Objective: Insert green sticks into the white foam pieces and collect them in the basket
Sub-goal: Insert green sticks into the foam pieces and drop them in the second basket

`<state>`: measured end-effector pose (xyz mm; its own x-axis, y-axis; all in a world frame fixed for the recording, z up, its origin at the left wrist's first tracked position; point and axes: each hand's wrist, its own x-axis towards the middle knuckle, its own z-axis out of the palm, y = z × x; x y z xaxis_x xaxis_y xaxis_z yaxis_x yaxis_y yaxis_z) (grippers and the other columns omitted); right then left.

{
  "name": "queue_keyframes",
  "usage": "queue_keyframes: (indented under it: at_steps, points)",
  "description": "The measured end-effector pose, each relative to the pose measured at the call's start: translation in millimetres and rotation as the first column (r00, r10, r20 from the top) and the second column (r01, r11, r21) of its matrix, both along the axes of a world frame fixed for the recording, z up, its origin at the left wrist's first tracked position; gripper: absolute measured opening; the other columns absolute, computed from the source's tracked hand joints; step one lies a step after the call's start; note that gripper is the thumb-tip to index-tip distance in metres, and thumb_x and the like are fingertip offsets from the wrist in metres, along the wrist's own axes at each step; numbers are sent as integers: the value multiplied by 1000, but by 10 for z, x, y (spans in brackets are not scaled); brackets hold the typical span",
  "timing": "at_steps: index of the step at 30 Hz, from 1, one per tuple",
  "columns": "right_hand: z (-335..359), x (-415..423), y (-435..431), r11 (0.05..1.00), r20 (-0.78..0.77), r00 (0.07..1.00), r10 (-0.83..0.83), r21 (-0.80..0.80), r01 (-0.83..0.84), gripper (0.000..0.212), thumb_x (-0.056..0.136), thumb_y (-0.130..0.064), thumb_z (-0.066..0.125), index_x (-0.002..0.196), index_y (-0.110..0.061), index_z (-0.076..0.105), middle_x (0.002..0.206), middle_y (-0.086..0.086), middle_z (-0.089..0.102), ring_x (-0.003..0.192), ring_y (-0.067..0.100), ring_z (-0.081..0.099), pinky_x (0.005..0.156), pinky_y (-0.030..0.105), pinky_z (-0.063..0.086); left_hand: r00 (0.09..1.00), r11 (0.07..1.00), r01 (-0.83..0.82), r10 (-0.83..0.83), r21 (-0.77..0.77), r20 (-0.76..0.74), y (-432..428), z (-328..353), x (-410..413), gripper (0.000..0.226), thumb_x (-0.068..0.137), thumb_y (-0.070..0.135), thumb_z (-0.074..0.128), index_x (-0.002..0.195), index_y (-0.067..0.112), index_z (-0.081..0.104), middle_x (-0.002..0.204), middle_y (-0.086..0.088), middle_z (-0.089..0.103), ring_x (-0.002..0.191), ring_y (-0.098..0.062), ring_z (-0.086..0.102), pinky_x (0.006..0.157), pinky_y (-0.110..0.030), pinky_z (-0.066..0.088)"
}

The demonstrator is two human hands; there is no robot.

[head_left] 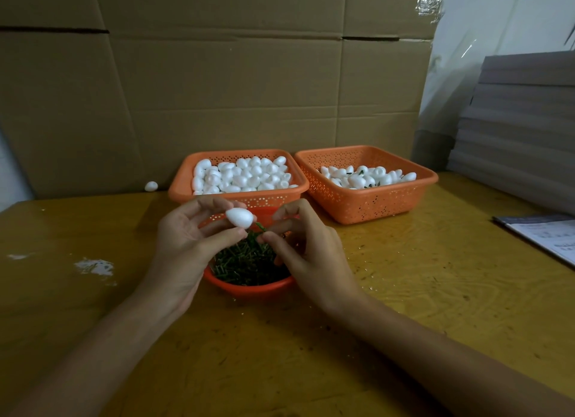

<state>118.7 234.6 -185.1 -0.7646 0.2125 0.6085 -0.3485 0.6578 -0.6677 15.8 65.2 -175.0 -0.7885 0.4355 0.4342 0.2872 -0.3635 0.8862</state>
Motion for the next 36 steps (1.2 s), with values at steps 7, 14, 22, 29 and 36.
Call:
queue_keyframes:
  at_steps: [7, 14, 22, 29, 36]
  points:
    - [4, -5, 3, 998, 18, 1000, -13, -54, 14, 28, 98, -23, 73, 115, -16, 52, 99, -9, 79, 71, 13, 73, 75, 50, 57, 996, 998, -11, 5, 68, 84, 2, 60, 48, 32, 66, 22, 89, 96, 19, 75, 118, -14, 76, 106, -30, 76, 83, -29, 62]
    - [-7, -12, 0, 998, 17, 1000, -18, -66, 19, 28, 98, -24, 73, 114, -18, 51, 98, -10, 79, 69, 11, 73, 75, 48, 58, 995, 998, 19, -24, 54, 98, -11, 79, 36, 50, 66, 10, 84, 112, 13, 63, 117, -13, 77, 114, -28, 74, 88, -29, 62]
    - [-16, -25, -4, 998, 2, 999, -35, -47, 35, 26, 98, -24, 73, 112, -19, 52, 93, -10, 79, 67, 12, 72, 71, 50, 57, 999, 999, 5, -6, 33, 43, -19, 36, 15, 46, 64, 4, 82, 103, 20, 66, 114, -11, 78, 117, -25, 72, 90, -31, 59]
    - [-31, -36, 3, 999, 13, 999, -29, -30, 30, 26, 99, -25, 72, 113, -18, 52, 98, -12, 79, 68, 11, 73, 72, 48, 58, 1000, 1000, -7, 7, 6, -23, -25, 33, 7, 45, 61, 13, 90, 100, 28, 75, 112, -9, 79, 117, -23, 72, 95, -36, 54]
    - [-36, -42, 1, 999, 15, 999, -37, -19, 37, 26, 98, -25, 73, 114, -18, 53, 97, -12, 79, 70, 12, 72, 72, 49, 57, 999, 1000, -25, 25, 7, -21, -23, 26, 1, 40, 58, 18, 92, 94, 26, 77, 111, -9, 79, 113, -22, 73, 86, -27, 60]
